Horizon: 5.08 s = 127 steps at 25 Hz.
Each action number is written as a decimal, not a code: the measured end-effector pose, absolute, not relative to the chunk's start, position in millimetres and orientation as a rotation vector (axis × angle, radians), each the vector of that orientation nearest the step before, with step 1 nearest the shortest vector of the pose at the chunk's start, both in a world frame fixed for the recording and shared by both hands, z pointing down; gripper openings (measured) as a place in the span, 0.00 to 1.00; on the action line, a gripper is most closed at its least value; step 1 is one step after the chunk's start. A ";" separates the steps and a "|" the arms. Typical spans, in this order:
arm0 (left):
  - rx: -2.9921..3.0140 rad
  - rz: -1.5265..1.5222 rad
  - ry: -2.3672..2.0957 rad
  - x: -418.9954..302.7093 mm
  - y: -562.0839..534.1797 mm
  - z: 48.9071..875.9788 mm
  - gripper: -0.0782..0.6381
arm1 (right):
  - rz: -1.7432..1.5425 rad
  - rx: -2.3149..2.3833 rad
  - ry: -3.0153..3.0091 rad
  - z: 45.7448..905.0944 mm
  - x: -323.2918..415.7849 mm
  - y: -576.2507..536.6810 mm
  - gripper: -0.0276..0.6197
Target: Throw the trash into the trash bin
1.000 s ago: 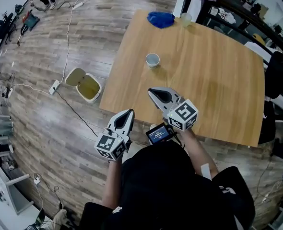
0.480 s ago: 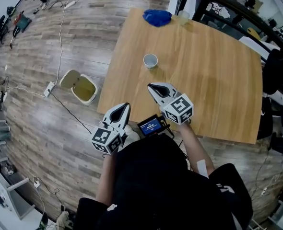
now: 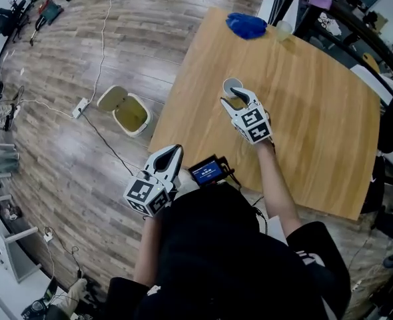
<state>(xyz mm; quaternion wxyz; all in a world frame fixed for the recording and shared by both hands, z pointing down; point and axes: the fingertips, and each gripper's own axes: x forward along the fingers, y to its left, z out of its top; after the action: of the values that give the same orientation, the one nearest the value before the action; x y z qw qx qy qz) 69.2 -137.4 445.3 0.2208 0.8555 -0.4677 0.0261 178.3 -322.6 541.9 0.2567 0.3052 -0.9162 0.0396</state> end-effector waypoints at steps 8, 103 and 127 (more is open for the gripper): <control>2.317 0.022 -1.338 52.4 -138.1 444.6 0.12 | 0.093 0.742 -2.317 596.9 166.4 -338.3 0.28; 1.957 -0.156 -1.282 -354.1 -133.5 718.6 0.12 | 0.531 0.364 -2.166 950.1 -379.0 -271.8 0.18; 2.435 -0.062 -1.837 -404.2 -74.8 378.1 0.12 | 0.111 0.150 -3.136 353.4 -387.7 -141.3 0.04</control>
<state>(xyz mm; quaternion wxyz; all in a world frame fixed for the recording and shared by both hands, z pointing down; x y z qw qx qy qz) -404.2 -74.8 378.1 0.0452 0.7973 -0.6016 -0.0202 -387.7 -141.3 353.4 -0.0002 0.0478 -0.9982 0.0352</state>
